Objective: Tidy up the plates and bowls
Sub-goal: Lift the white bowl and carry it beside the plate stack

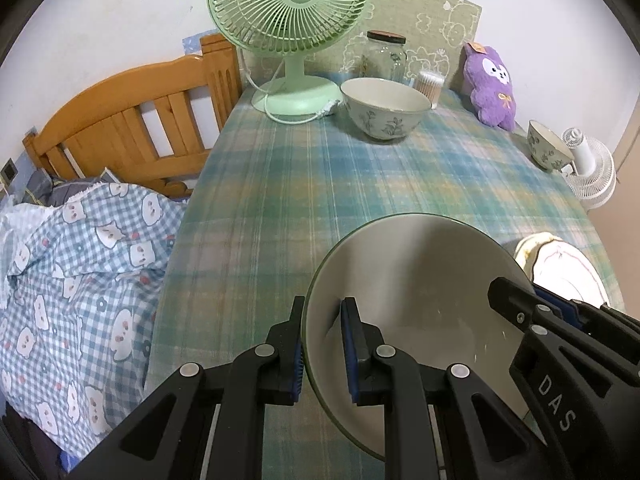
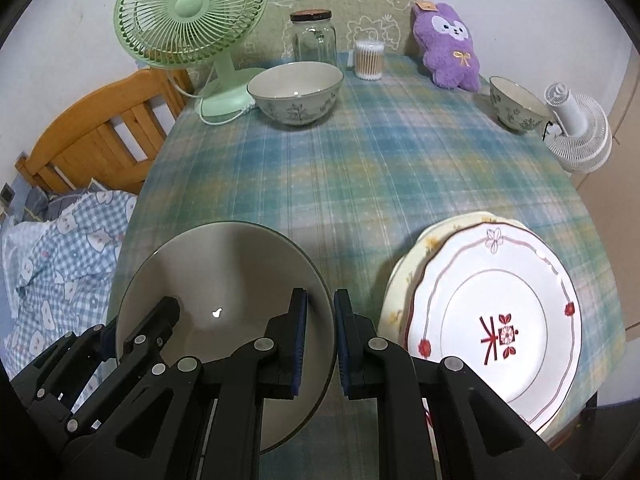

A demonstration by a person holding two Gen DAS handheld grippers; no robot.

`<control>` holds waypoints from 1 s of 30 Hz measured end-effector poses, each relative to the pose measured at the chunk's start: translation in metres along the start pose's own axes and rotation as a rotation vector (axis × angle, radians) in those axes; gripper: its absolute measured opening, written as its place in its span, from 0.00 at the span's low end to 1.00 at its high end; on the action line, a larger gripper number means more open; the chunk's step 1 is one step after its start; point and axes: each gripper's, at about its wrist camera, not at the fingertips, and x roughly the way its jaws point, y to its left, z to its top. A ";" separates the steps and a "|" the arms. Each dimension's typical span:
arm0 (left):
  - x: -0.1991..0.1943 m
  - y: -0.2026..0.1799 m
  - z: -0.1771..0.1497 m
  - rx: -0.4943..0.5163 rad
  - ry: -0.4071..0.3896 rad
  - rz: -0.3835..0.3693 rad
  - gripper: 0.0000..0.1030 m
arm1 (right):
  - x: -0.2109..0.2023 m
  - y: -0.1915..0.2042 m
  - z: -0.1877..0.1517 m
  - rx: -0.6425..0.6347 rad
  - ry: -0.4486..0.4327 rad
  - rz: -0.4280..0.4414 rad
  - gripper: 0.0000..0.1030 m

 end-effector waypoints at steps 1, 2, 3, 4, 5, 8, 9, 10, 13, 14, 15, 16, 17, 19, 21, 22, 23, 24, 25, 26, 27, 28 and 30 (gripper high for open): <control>0.000 -0.001 -0.002 0.000 0.002 -0.001 0.13 | 0.000 -0.001 -0.003 -0.001 0.001 -0.001 0.16; 0.000 -0.001 -0.004 0.002 0.004 0.000 0.13 | 0.001 -0.002 -0.005 0.000 0.004 -0.001 0.16; -0.001 -0.002 -0.006 0.003 0.006 0.000 0.13 | 0.001 -0.002 -0.006 0.001 0.006 -0.002 0.16; -0.001 -0.003 -0.008 0.004 0.008 -0.001 0.13 | 0.002 -0.003 -0.008 0.001 0.009 -0.005 0.16; -0.001 -0.003 -0.010 0.004 0.013 -0.003 0.13 | 0.003 -0.004 -0.010 0.002 0.012 -0.006 0.16; 0.001 -0.005 -0.015 0.007 0.023 -0.008 0.13 | 0.004 -0.006 -0.014 -0.001 0.016 -0.013 0.16; 0.002 -0.006 -0.016 0.007 0.025 -0.010 0.13 | 0.005 -0.006 -0.015 -0.002 0.018 -0.018 0.16; 0.003 -0.006 -0.017 0.007 0.028 -0.014 0.13 | 0.006 -0.007 -0.017 -0.006 0.020 -0.024 0.16; 0.006 -0.008 -0.021 0.016 0.032 -0.018 0.13 | 0.008 -0.007 -0.019 -0.019 0.019 -0.040 0.16; 0.006 -0.009 -0.021 0.020 0.030 -0.016 0.13 | 0.009 -0.007 -0.019 -0.023 0.019 -0.042 0.16; 0.007 -0.010 -0.022 0.026 0.026 -0.014 0.13 | 0.009 -0.007 -0.020 -0.028 0.010 -0.043 0.16; 0.006 -0.010 -0.022 0.033 0.014 -0.009 0.13 | 0.009 -0.007 -0.020 -0.036 0.004 -0.049 0.16; 0.007 -0.011 -0.023 0.038 0.010 -0.006 0.13 | 0.009 -0.006 -0.020 -0.038 0.002 -0.051 0.16; 0.007 -0.010 -0.023 0.036 0.011 -0.006 0.14 | 0.009 -0.006 -0.020 -0.039 0.008 -0.054 0.16; 0.007 -0.010 -0.023 0.035 0.019 -0.013 0.14 | 0.009 -0.006 -0.020 -0.039 0.017 -0.055 0.16; 0.008 -0.010 -0.023 0.035 0.026 -0.017 0.18 | 0.009 -0.006 -0.020 -0.041 0.023 -0.054 0.16; 0.008 -0.009 -0.023 0.034 0.034 -0.024 0.23 | 0.008 -0.005 -0.020 -0.047 0.024 -0.044 0.16; 0.008 -0.009 -0.023 0.036 0.040 -0.037 0.25 | 0.007 -0.005 -0.020 -0.053 0.025 -0.039 0.16; 0.007 -0.009 -0.022 0.040 0.041 -0.038 0.29 | 0.006 -0.004 -0.019 -0.063 0.028 -0.032 0.16; 0.006 -0.009 -0.022 0.045 0.039 -0.033 0.33 | 0.005 -0.003 -0.018 -0.067 0.029 -0.030 0.16; 0.005 -0.010 -0.021 0.050 0.037 -0.035 0.34 | 0.004 -0.003 -0.018 -0.069 0.029 -0.031 0.16; 0.004 -0.010 -0.021 0.054 0.036 -0.039 0.37 | 0.003 -0.003 -0.016 -0.071 0.034 -0.035 0.16; 0.002 -0.011 -0.018 0.061 0.039 -0.041 0.43 | 0.002 -0.004 -0.014 -0.063 0.050 -0.036 0.17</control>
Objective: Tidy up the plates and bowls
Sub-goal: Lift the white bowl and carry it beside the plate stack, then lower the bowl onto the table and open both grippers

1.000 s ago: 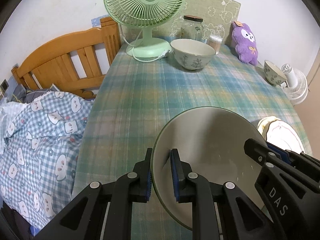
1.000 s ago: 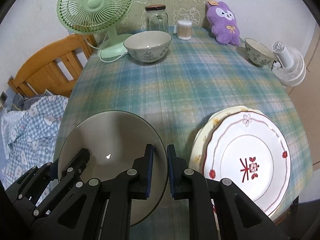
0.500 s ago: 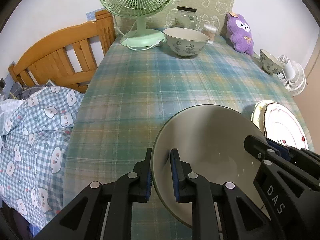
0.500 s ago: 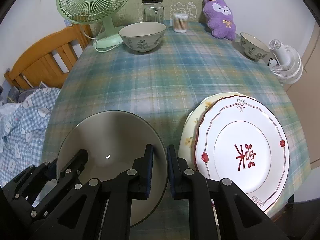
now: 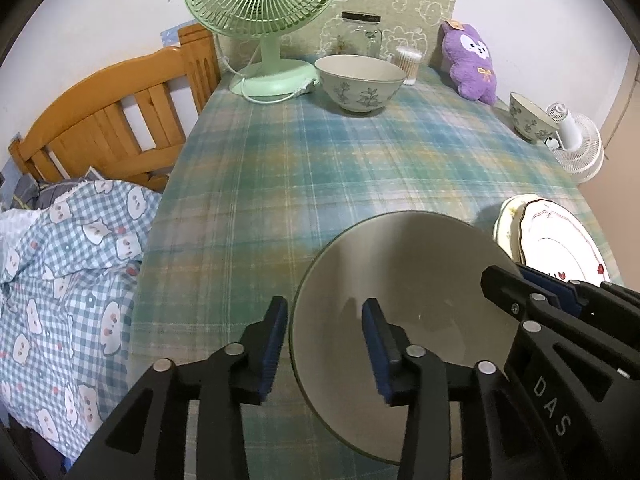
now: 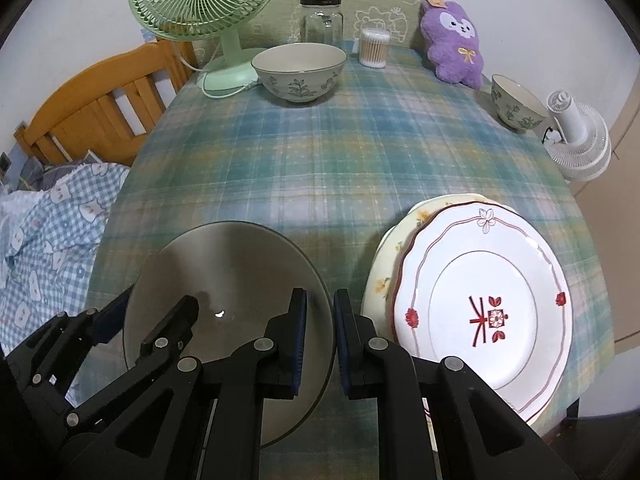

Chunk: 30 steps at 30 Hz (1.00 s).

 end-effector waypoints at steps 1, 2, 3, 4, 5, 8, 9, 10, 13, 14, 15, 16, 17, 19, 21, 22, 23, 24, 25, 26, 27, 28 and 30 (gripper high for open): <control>0.000 0.000 0.001 0.001 0.002 -0.004 0.49 | -0.001 -0.002 0.002 0.008 0.009 0.003 0.18; -0.001 0.000 0.003 0.005 0.009 -0.006 0.52 | -0.002 -0.003 0.004 0.009 0.019 0.014 0.20; -0.003 0.000 0.005 0.015 0.017 -0.014 0.52 | -0.004 -0.003 0.005 0.007 0.020 0.020 0.29; -0.004 -0.001 0.007 0.022 0.016 -0.020 0.55 | -0.008 -0.003 0.006 0.004 0.013 0.021 0.41; -0.007 -0.001 0.009 0.026 0.011 -0.026 0.59 | -0.012 -0.003 0.007 -0.001 -0.001 0.021 0.48; -0.014 -0.004 0.018 0.042 -0.004 -0.041 0.65 | -0.027 -0.003 0.013 -0.013 -0.044 0.017 0.62; -0.017 -0.005 0.022 0.044 -0.010 -0.048 0.66 | -0.030 -0.004 0.017 -0.010 -0.047 0.020 0.63; -0.019 -0.005 0.025 0.043 -0.016 -0.055 0.70 | -0.033 -0.005 0.021 -0.007 -0.052 0.023 0.63; -0.028 -0.008 0.037 0.045 -0.043 -0.069 0.74 | -0.040 -0.007 0.034 -0.001 -0.067 0.028 0.64; -0.030 -0.009 0.041 0.047 -0.049 -0.071 0.74 | -0.042 -0.008 0.039 0.000 -0.073 0.026 0.64; -0.032 -0.010 0.047 0.050 -0.055 -0.076 0.74 | -0.045 -0.010 0.045 -0.001 -0.081 0.032 0.64; -0.034 -0.010 0.052 0.047 -0.060 -0.080 0.74 | -0.047 -0.011 0.051 -0.003 -0.090 0.039 0.64; -0.035 -0.010 0.058 0.037 -0.062 -0.086 0.74 | -0.049 -0.013 0.056 -0.005 -0.097 0.043 0.64; -0.037 -0.011 0.070 0.014 -0.065 -0.094 0.74 | -0.053 -0.016 0.069 -0.019 -0.118 0.053 0.64; -0.039 -0.015 0.081 0.008 -0.083 -0.080 0.74 | -0.054 -0.019 0.083 -0.035 -0.137 0.069 0.64; -0.039 -0.017 0.086 0.003 -0.092 -0.067 0.74 | -0.053 -0.020 0.090 -0.041 -0.139 0.078 0.64; -0.039 -0.018 0.091 -0.004 -0.094 -0.054 0.74 | -0.053 -0.022 0.094 -0.045 -0.140 0.084 0.64; -0.038 -0.019 0.097 -0.017 -0.091 -0.045 0.74 | -0.052 -0.023 0.100 -0.052 -0.141 0.091 0.64; -0.037 -0.020 0.101 -0.031 -0.089 -0.041 0.74 | -0.051 -0.024 0.108 -0.062 -0.145 0.094 0.64; -0.036 -0.021 0.106 -0.043 -0.090 -0.038 0.75 | -0.050 -0.025 0.113 -0.072 -0.148 0.094 0.64; -0.034 -0.021 0.111 -0.054 -0.091 -0.028 0.75 | -0.048 -0.026 0.119 -0.078 -0.151 0.095 0.65; -0.032 -0.022 0.116 -0.063 -0.095 -0.014 0.75 | -0.044 -0.028 0.127 -0.084 -0.153 0.102 0.65; -0.028 -0.024 0.124 -0.075 -0.097 0.006 0.75 | -0.037 -0.031 0.137 -0.092 -0.145 0.110 0.67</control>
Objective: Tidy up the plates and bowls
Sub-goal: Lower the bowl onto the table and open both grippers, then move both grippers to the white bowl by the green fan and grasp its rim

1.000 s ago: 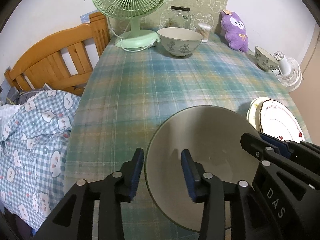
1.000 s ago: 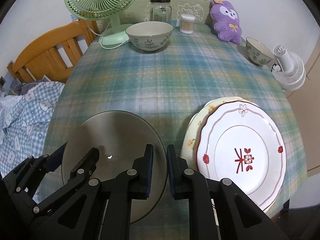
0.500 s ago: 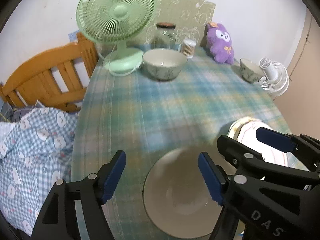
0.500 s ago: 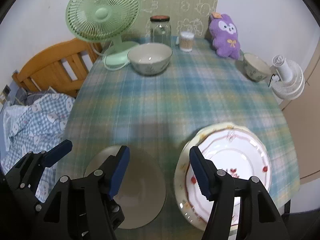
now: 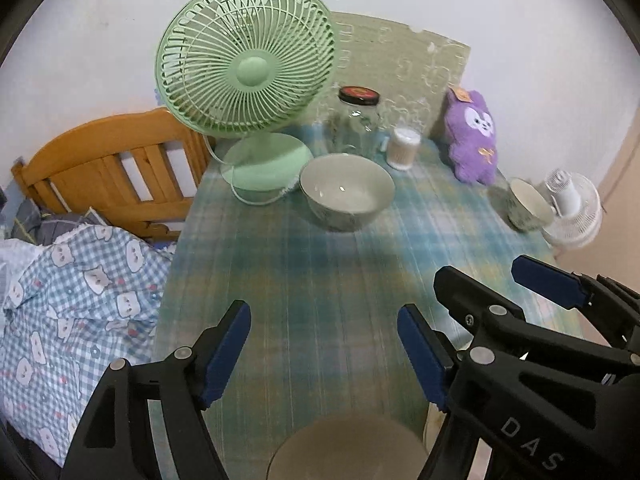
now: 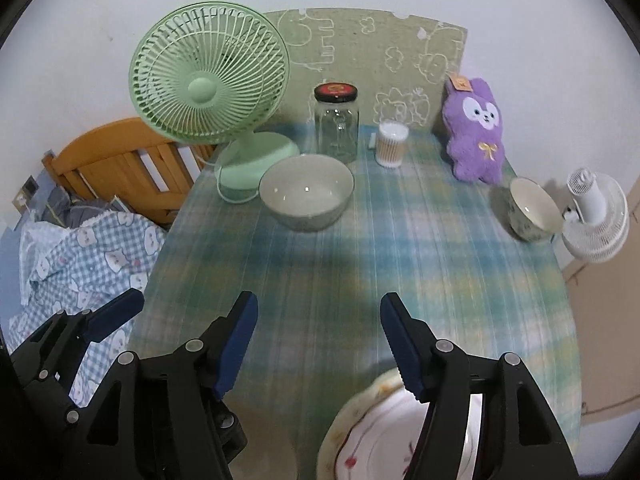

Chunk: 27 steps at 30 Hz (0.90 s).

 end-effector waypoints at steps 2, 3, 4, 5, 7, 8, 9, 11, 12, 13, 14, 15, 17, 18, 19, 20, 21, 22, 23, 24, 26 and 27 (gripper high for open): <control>0.009 -0.002 0.009 -0.019 0.000 0.026 0.75 | 0.011 -0.005 0.011 -0.012 0.008 0.016 0.69; 0.011 -0.002 0.013 -0.028 0.000 0.032 0.75 | 0.018 -0.008 0.018 -0.022 0.007 0.031 0.70; 0.016 -0.002 0.017 -0.041 0.002 0.039 0.75 | 0.023 -0.011 0.023 -0.029 0.006 0.040 0.70; 0.020 -0.003 0.020 -0.048 0.003 0.045 0.75 | 0.029 -0.013 0.028 -0.036 0.006 0.043 0.71; 0.031 -0.004 0.029 -0.061 0.009 0.063 0.75 | 0.040 -0.016 0.038 -0.044 0.005 0.043 0.74; 0.034 -0.005 0.032 -0.065 0.009 0.071 0.75 | 0.046 -0.018 0.042 -0.046 0.005 0.045 0.75; 0.039 -0.005 0.036 -0.070 0.009 0.078 0.75 | 0.052 -0.020 0.047 -0.047 0.007 0.046 0.76; 0.048 -0.007 0.043 -0.076 0.015 0.088 0.75 | 0.063 -0.023 0.055 -0.050 0.019 0.036 0.78; 0.054 -0.007 0.047 -0.080 0.023 0.094 0.75 | 0.068 -0.024 0.059 -0.048 0.022 0.032 0.80; 0.057 -0.008 0.050 -0.079 0.022 0.100 0.75 | 0.072 -0.025 0.063 -0.048 0.019 0.032 0.80; 0.060 -0.010 0.054 -0.075 0.015 0.111 0.75 | 0.075 -0.026 0.065 -0.047 0.015 0.032 0.81; 0.063 -0.011 0.056 -0.069 0.011 0.124 0.75 | 0.081 -0.027 0.069 -0.046 0.015 0.029 0.83; 0.071 -0.011 0.063 -0.065 0.012 0.142 0.75 | 0.095 -0.030 0.078 -0.042 0.024 0.032 0.86; 0.077 -0.009 0.067 -0.073 0.019 0.139 0.75 | 0.099 -0.031 0.081 -0.042 0.025 0.034 0.87; 0.082 -0.007 0.070 -0.081 0.026 0.131 0.75 | 0.107 -0.032 0.087 -0.046 0.025 0.033 0.87; 0.087 -0.006 0.074 -0.088 0.030 0.126 0.75 | 0.111 -0.032 0.090 -0.048 0.027 0.031 0.87; 0.093 -0.005 0.077 -0.089 0.031 0.127 0.75 | 0.116 -0.032 0.094 -0.049 0.028 0.027 0.87; 0.098 -0.005 0.081 -0.087 0.029 0.131 0.75 | 0.122 -0.033 0.098 -0.048 0.029 0.026 0.87; 0.103 -0.006 0.084 -0.083 0.026 0.134 0.75 | 0.128 -0.033 0.101 -0.047 0.028 0.027 0.87; 0.108 -0.005 0.087 -0.080 0.024 0.136 0.75 | 0.135 -0.035 0.105 -0.046 0.028 0.032 0.87; 0.118 -0.005 0.092 -0.075 0.028 0.135 0.75 | 0.146 -0.038 0.110 -0.039 0.038 0.049 0.87; 0.123 -0.005 0.095 -0.071 0.030 0.132 0.75 | 0.152 -0.041 0.112 -0.036 0.043 0.065 0.87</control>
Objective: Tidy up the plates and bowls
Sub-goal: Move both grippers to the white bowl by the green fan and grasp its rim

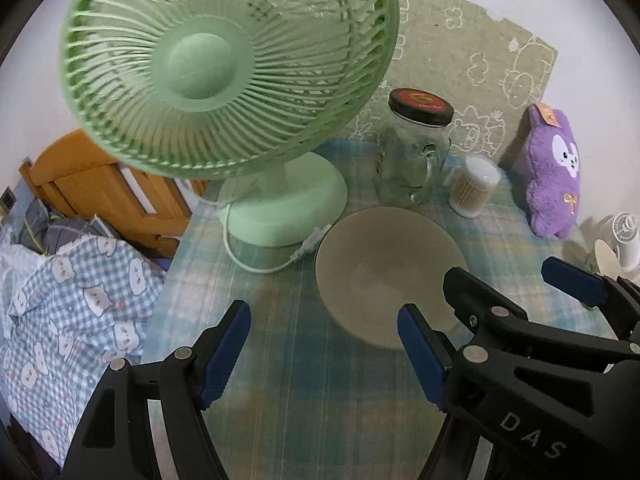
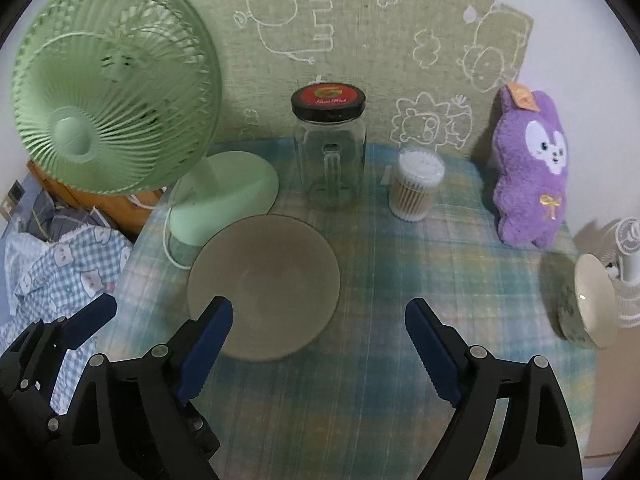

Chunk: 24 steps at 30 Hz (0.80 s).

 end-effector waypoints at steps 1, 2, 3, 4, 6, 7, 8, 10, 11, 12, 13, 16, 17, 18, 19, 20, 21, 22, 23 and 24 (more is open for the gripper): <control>0.005 -0.001 0.002 0.005 0.002 0.002 0.75 | 0.004 -0.002 0.002 0.003 0.003 0.016 0.87; 0.009 -0.001 0.004 0.007 0.001 0.004 0.75 | 0.009 -0.005 0.004 0.011 0.004 0.031 0.87; 0.014 -0.001 0.006 0.009 -0.001 0.007 0.75 | 0.015 -0.007 0.005 0.024 0.011 0.039 0.87; 0.018 -0.002 0.009 0.012 -0.002 0.016 0.75 | 0.023 -0.009 0.008 0.032 0.024 0.038 0.87; 0.027 -0.004 0.011 0.032 -0.006 0.041 0.75 | 0.033 -0.010 0.010 0.028 0.033 0.033 0.87; 0.031 -0.004 0.012 0.035 -0.006 0.045 0.75 | 0.039 -0.011 0.011 0.024 0.036 0.028 0.87; 0.037 -0.005 0.013 0.031 0.001 0.041 0.75 | 0.044 -0.012 0.012 0.018 0.037 0.021 0.87; 0.045 -0.003 0.013 0.022 0.015 0.026 0.75 | 0.050 -0.013 0.013 0.006 0.027 0.004 0.87; 0.049 -0.003 0.014 0.021 0.019 0.024 0.73 | 0.052 -0.013 0.012 -0.001 0.021 0.001 0.86; 0.053 -0.004 0.014 0.023 0.019 0.026 0.72 | 0.055 -0.013 0.012 -0.005 0.019 0.004 0.84; 0.056 -0.005 0.015 0.026 0.019 0.032 0.68 | 0.058 -0.013 0.012 -0.008 0.023 0.008 0.80; 0.066 -0.004 0.015 0.019 0.033 0.032 0.55 | 0.065 -0.011 0.012 -0.019 0.030 0.001 0.69; 0.069 -0.003 0.015 0.010 0.039 0.023 0.48 | 0.066 -0.010 0.012 -0.021 0.031 -0.002 0.67; 0.072 -0.003 0.015 0.003 0.049 0.020 0.45 | 0.068 -0.010 0.012 -0.019 0.033 -0.009 0.65; 0.074 -0.002 0.015 -0.004 0.055 0.018 0.39 | 0.069 -0.011 0.012 -0.014 0.034 -0.016 0.61; 0.075 -0.001 0.014 -0.010 0.056 0.016 0.36 | 0.069 -0.011 0.012 -0.013 0.028 -0.015 0.56; 0.075 -0.001 0.014 -0.014 0.054 0.021 0.33 | 0.070 -0.011 0.012 -0.012 0.032 -0.010 0.43; 0.076 -0.002 0.014 -0.012 0.051 0.028 0.29 | 0.072 -0.011 0.012 -0.009 0.040 0.000 0.36; 0.077 -0.003 0.014 -0.008 0.056 0.025 0.25 | 0.074 -0.011 0.012 -0.006 0.050 0.011 0.33; 0.078 -0.004 0.014 -0.005 0.061 0.019 0.24 | 0.076 -0.011 0.012 -0.002 0.058 0.019 0.27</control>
